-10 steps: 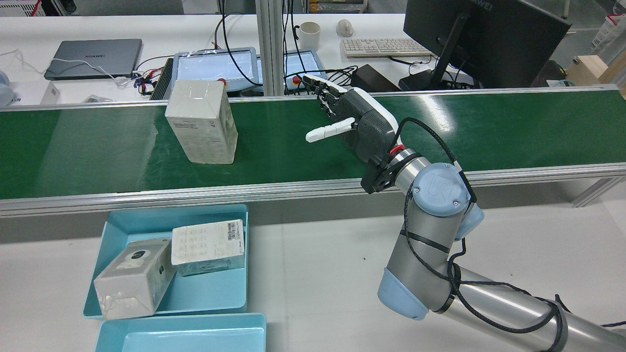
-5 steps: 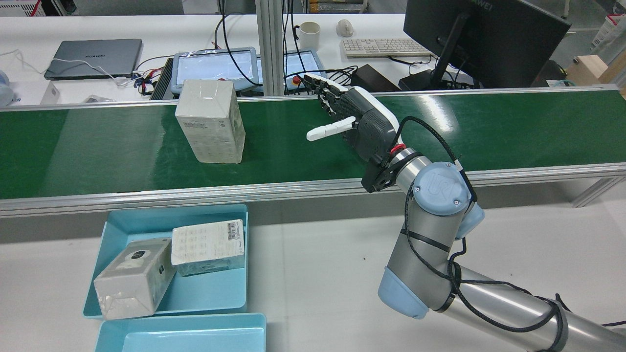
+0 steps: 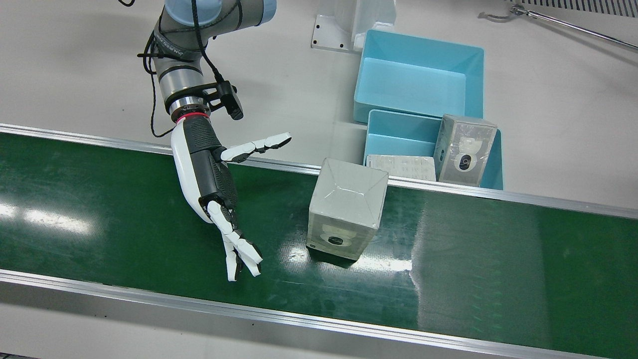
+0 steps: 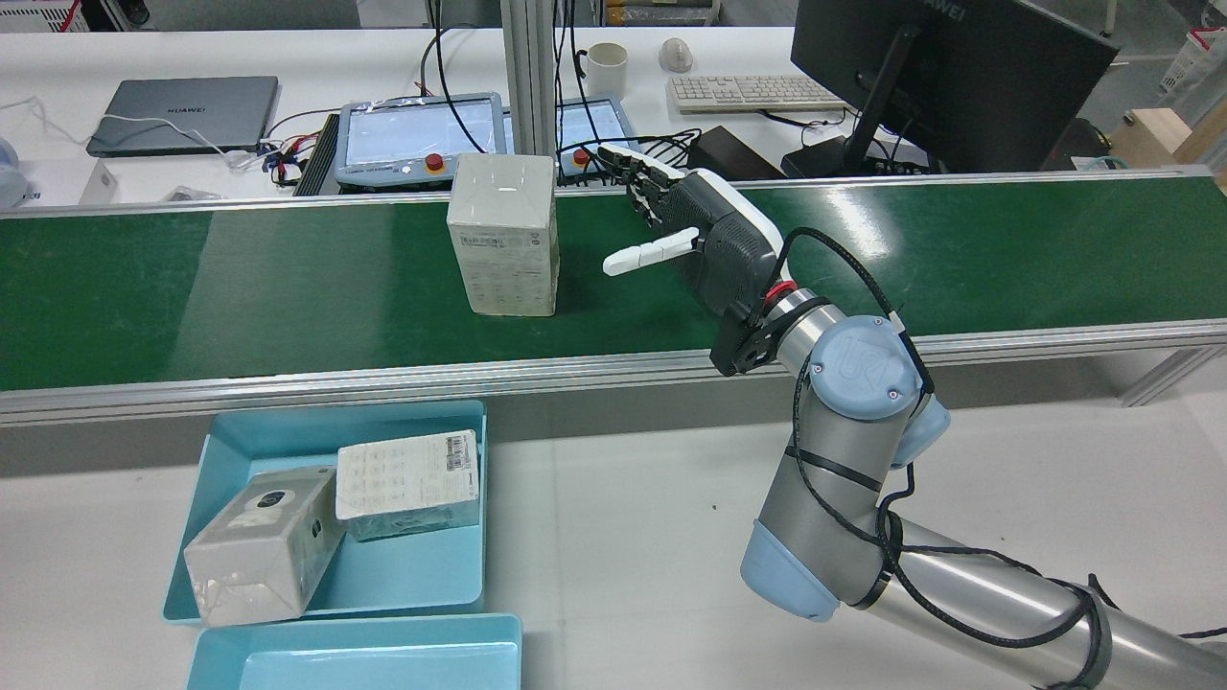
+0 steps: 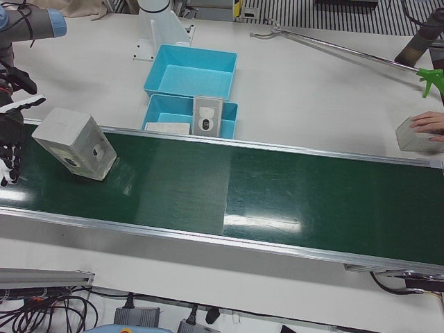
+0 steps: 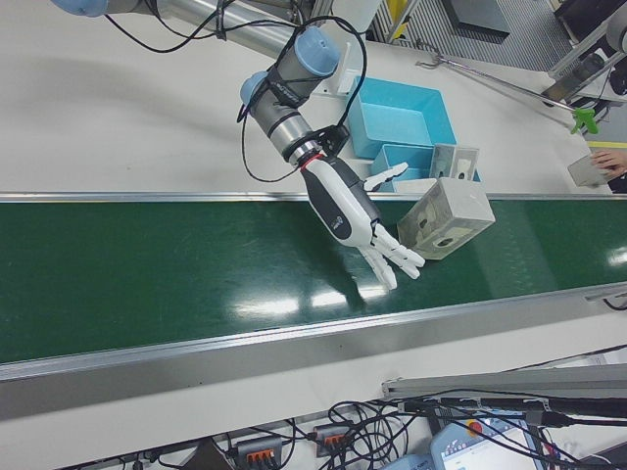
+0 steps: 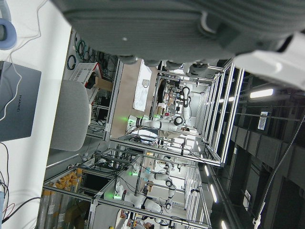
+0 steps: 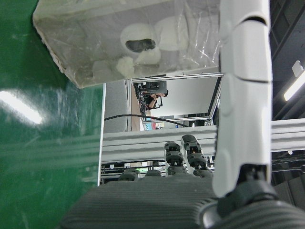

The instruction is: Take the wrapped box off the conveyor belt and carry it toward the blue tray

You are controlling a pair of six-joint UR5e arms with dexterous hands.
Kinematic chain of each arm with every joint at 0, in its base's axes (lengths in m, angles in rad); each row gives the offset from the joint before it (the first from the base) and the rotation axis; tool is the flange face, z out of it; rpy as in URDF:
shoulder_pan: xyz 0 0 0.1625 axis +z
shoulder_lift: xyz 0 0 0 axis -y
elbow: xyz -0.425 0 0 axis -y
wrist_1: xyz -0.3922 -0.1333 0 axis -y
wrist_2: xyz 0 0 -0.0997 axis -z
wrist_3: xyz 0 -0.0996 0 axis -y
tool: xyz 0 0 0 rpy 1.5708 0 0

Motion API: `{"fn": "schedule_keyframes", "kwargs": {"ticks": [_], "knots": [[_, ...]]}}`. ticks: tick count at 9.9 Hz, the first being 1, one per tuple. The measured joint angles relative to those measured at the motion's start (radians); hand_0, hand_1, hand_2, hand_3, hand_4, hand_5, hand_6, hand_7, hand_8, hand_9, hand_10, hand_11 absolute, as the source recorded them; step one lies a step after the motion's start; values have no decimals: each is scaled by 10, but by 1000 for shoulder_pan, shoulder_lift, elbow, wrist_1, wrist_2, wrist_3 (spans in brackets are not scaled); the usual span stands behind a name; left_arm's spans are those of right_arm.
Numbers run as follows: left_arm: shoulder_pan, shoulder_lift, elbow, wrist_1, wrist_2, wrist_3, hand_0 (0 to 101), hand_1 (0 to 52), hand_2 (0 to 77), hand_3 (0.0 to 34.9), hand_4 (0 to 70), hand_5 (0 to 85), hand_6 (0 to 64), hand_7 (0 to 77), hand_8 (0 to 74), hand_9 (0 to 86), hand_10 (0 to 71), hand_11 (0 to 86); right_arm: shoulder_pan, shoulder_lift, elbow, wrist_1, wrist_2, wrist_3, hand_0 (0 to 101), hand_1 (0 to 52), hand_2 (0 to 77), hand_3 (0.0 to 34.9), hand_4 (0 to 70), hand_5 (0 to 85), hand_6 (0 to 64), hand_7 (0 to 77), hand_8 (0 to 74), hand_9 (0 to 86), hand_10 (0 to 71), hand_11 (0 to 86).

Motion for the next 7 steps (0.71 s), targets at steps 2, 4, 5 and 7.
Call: {"fn": "schedule_keyframes", "kwargs": {"ticks": [2,4,5,7], "knots": [[0,0,0,0,0,0,0,0,11,0,0,11,5,5,5,5,5,5,-5,3,-11,1,0,-2,490,147,55,0,98,104,22,16,0,11,5,11],[0,0,0,0,0,0,0,0,11,0,0,11,5,5,5,5,5,5,-11,9,-15,1,0,-3,490,147,55,0,98,104,22,16,0,11,0,11],[0,0,0,0,0,0,0,0,11,0,0,11,5,5,5,5,5,5,-13,10,-15,1,0,-3,490,147,55,0,98,104,22,16,0,11,0,11],[0,0,0,0,0,0,0,0,5,0,0,11,5,5,5,5,0,5,-15,11,-16,2,0,-3,487,147,55,0,109,104,22,27,0,11,5,11]]}}
